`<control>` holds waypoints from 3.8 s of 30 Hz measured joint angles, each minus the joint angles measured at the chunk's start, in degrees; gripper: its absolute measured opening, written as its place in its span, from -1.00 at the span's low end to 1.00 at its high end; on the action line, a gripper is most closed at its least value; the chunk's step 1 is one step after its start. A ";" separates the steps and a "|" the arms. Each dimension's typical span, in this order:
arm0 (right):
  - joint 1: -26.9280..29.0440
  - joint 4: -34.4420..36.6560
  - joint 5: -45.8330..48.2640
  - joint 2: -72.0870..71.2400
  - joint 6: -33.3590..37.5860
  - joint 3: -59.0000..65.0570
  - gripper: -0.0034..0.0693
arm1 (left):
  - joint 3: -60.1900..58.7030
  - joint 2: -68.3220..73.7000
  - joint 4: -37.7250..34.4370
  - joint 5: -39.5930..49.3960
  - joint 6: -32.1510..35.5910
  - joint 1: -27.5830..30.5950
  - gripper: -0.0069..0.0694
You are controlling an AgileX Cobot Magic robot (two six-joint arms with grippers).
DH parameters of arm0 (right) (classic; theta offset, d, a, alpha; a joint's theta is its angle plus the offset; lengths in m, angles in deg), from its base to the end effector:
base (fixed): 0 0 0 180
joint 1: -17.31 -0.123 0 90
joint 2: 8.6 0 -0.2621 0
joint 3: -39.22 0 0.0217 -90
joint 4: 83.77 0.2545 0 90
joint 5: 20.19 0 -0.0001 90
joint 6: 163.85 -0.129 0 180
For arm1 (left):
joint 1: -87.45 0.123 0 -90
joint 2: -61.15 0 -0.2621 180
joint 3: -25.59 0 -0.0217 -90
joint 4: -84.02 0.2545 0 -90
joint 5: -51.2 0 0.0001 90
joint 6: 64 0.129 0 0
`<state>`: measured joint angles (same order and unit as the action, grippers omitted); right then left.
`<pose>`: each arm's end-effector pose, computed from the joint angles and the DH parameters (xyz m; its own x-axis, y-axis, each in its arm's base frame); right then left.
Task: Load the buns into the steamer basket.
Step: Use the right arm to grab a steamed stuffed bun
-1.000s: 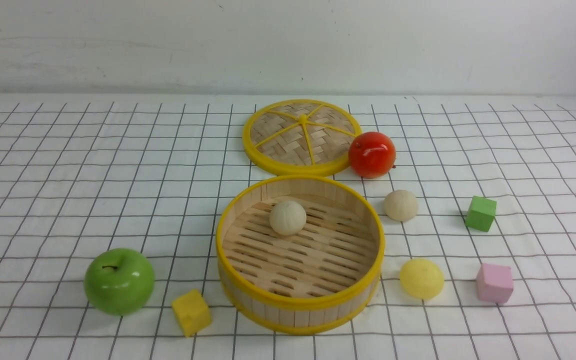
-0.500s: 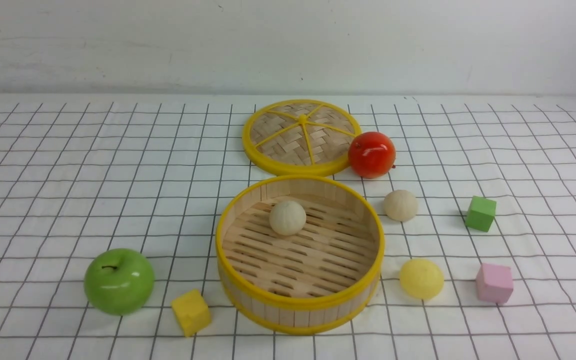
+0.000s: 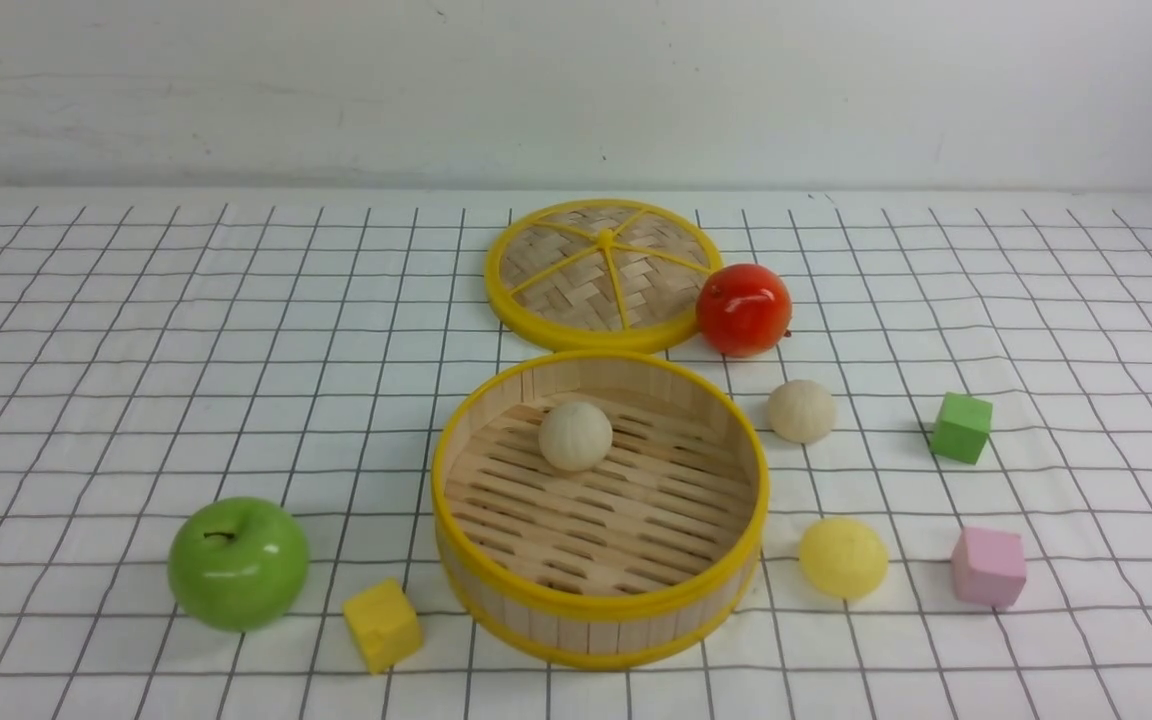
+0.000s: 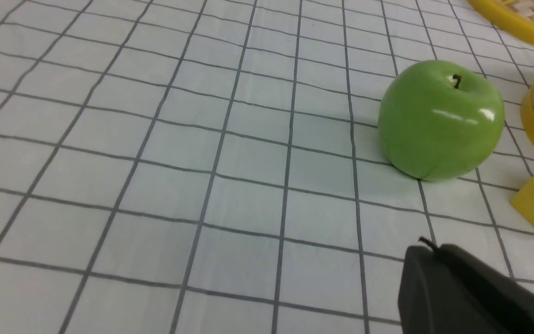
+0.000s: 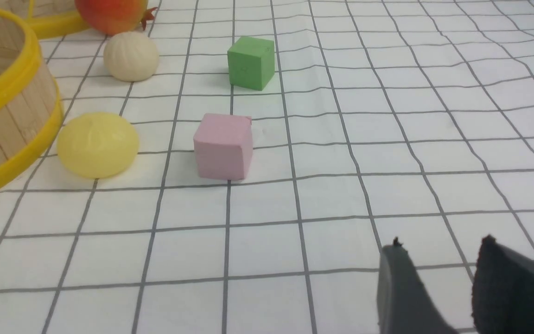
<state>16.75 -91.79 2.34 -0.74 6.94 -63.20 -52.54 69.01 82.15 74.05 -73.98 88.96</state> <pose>0.1150 -0.0058 0.1613 -0.3038 0.0283 -0.9523 0.0507 0.9986 0.0135 0.1148 0.0014 0.1566 -0.3130 -0.2111 -0.9260 -0.0795 0.9774 -0.1960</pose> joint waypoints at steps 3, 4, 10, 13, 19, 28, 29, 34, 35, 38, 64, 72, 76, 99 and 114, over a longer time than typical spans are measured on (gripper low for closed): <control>0.00 0.00 0.00 0.00 0.00 0.00 -0.24 | 0.00 0.00 0.00 0.00 -0.06 0.00 -0.85; 0.00 0.00 0.00 0.00 0.00 0.00 -0.24 | 0.00 0.00 0.00 0.00 -0.06 0.00 -0.85; 0.00 0.00 0.00 0.00 0.00 0.00 -0.24 | 0.00 0.00 0.00 0.00 -0.12 0.00 -0.85; 0.00 0.00 0.00 0.00 0.00 0.00 -0.24 | 0.00 0.00 0.00 0.00 -0.17 0.00 -0.85; 0.00 0.00 0.00 0.00 0.00 0.00 -0.24 | 0.00 0.00 0.00 0.00 -0.17 0.00 -0.85; 0.00 -0.07 0.00 0.00 0.00 0.00 -0.24 | 0.00 0.00 0.00 0.00 -0.17 0.00 -0.85; 0.00 -0.35 0.00 0.00 0.00 0.00 -0.24 | 0.00 0.00 0.00 0.00 -0.17 0.00 -0.85; 0.00 -1.21 0.10 0.00 0.00 0.00 -0.24 | 0.00 0.00 0.00 0.00 -0.17 0.00 -0.84; 0.00 -1.28 0.10 0.00 0.00 0.00 -0.24 | 0.00 0.00 0.00 0.00 -0.17 0.00 -0.84; 0.00 -1.35 0.10 0.00 0.00 0.00 -0.24 | 0.00 0.00 0.00 0.00 -0.17 0.00 -0.83; 0.00 -0.11 -44.90 0.00 -5.08 -0.74 -0.24 | 0.00 0.00 0.00 0.00 -0.23 0.00 -0.82; 0.00 3.91 -30.14 13.95 -8.28 -21.77 -0.24 | 0.00 0.00 0.00 0.00 -0.23 0.00 -0.81; 0.00 3.03 -18.59 27.93 -7.97 -32.96 -0.24 | 0.00 0.00 0.00 0.00 -0.23 0.00 -0.80; -10.32 -2.69 3.53 87.48 -12.07 -61.30 -0.24 | 0.00 0.00 0.00 0.00 -0.23 0.00 -0.77; -16.05 5.67 13.13 112.68 -11.96 -87.33 -0.24 | 0.00 0.00 0.00 0.00 -0.23 0.00 -0.77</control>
<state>0.70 -86.11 15.48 111.94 -5.02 -150.52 -52.54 69.01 82.15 74.05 -74.21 88.96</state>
